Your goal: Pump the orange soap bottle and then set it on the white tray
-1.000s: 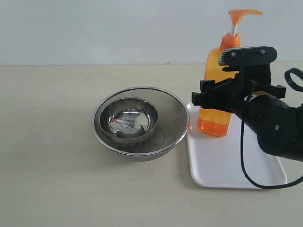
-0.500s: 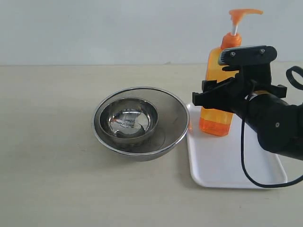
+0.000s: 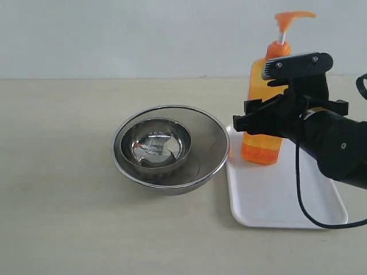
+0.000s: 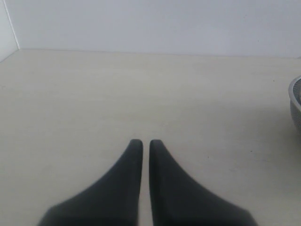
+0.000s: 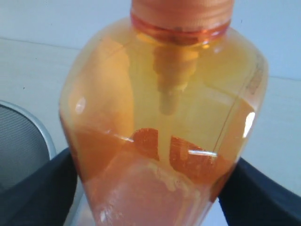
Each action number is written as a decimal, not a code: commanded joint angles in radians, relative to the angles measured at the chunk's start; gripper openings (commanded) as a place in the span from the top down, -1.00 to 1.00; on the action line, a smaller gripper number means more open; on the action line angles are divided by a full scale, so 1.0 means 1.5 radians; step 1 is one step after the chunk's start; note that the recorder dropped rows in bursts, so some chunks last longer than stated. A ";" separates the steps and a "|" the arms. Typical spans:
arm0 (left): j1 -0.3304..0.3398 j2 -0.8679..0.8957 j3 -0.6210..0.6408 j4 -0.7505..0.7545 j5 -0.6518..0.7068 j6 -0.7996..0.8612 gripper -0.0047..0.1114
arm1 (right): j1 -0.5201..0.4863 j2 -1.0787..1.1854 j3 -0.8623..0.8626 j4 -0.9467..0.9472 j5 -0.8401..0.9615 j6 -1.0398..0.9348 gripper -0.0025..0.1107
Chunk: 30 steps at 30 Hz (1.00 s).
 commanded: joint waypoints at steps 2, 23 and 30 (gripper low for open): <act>0.001 -0.002 0.002 -0.002 -0.001 0.001 0.84 | 0.000 -0.038 0.004 0.000 0.012 -0.018 0.96; 0.001 -0.002 0.002 -0.002 -0.001 0.001 0.84 | -0.001 -0.096 0.005 0.070 0.050 -0.159 0.96; 0.001 -0.002 0.002 -0.002 -0.001 0.001 0.84 | -0.001 -0.139 0.019 0.096 0.072 -0.194 0.96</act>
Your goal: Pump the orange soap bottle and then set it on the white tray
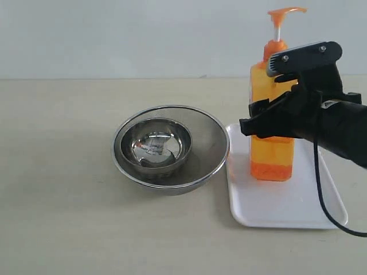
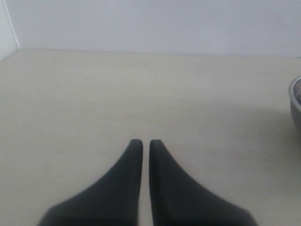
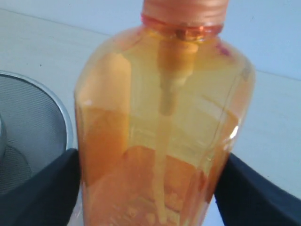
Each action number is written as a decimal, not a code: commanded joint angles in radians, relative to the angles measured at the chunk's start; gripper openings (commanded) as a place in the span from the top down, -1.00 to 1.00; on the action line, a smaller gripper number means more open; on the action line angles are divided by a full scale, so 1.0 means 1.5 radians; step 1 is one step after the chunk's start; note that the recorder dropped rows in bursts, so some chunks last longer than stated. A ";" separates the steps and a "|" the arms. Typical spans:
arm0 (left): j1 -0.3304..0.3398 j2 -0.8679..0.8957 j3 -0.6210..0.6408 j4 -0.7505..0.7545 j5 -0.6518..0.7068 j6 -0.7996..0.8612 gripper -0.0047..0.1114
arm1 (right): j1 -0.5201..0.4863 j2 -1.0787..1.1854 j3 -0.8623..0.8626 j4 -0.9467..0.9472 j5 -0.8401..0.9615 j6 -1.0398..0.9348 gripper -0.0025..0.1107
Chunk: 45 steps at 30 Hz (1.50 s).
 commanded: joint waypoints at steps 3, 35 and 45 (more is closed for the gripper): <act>0.001 -0.002 0.002 -0.002 -0.001 0.001 0.84 | -0.001 -0.036 0.034 -0.001 -0.051 -0.027 0.96; 0.001 -0.002 0.002 -0.002 -0.001 0.001 0.84 | -0.001 -0.035 0.083 -0.036 -0.011 0.065 0.88; 0.001 -0.002 0.002 -0.002 -0.001 0.001 0.84 | -0.001 -0.036 0.083 -0.027 0.019 0.067 -0.82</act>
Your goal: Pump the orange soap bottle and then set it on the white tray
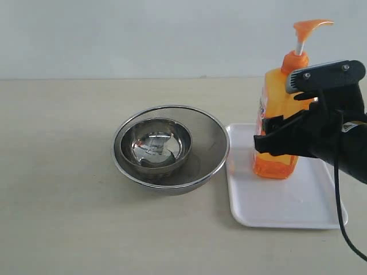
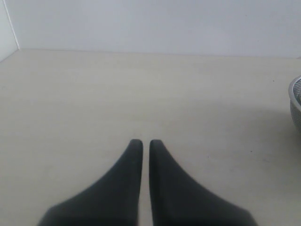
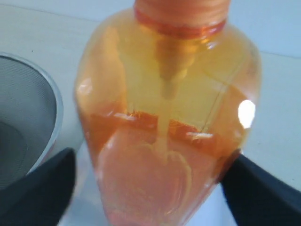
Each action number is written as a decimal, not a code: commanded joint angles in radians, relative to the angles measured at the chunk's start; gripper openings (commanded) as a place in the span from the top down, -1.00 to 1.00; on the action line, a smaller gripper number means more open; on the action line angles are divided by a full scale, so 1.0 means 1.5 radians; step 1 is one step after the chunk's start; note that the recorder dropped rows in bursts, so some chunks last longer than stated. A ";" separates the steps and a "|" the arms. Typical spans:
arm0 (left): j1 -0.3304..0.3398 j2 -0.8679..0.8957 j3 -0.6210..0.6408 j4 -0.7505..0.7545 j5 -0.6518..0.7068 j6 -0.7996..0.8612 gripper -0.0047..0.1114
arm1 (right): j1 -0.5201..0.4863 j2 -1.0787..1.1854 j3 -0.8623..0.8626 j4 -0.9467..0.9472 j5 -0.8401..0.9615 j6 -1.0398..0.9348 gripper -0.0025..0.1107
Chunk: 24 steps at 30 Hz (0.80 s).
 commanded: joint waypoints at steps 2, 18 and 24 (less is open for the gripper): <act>0.001 -0.002 0.002 -0.002 -0.001 0.001 0.84 | -0.001 -0.001 0.000 0.004 0.044 -0.001 -0.89; 0.001 -0.002 0.002 -0.002 -0.001 0.001 0.84 | -0.001 -0.055 -0.002 0.043 0.055 -0.042 -0.88; 0.001 -0.002 0.002 -0.002 -0.001 0.001 0.84 | -0.001 -0.151 -0.002 0.059 0.129 -0.067 -0.88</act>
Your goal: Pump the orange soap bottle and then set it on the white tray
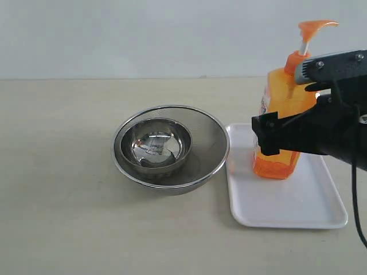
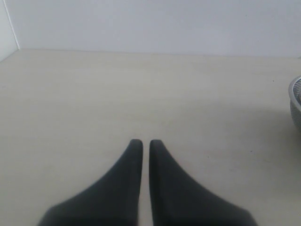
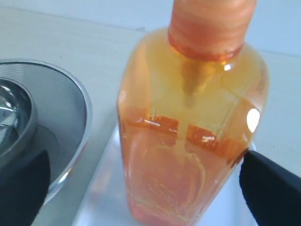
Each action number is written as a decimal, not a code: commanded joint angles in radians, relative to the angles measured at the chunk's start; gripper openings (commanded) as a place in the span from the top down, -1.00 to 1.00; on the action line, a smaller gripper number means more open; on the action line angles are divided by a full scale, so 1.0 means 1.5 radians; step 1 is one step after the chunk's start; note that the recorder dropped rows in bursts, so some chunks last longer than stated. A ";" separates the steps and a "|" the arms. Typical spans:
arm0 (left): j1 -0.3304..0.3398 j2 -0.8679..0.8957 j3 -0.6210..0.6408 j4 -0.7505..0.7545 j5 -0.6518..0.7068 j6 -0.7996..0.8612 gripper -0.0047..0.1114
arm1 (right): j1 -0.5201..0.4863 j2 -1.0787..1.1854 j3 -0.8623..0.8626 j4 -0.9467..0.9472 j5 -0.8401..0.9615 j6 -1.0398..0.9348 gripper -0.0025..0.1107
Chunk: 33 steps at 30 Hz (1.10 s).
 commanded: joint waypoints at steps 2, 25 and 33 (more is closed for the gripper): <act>0.001 -0.002 0.002 -0.002 -0.001 0.001 0.84 | -0.001 -0.080 -0.002 0.038 0.065 -0.041 -0.88; 0.001 -0.002 0.002 -0.002 -0.001 0.001 0.84 | -0.001 -0.161 0.075 0.598 0.086 -0.580 -0.88; 0.001 -0.002 0.002 -0.002 -0.001 0.001 0.84 | 0.000 -0.161 0.097 0.598 0.184 -0.546 -0.88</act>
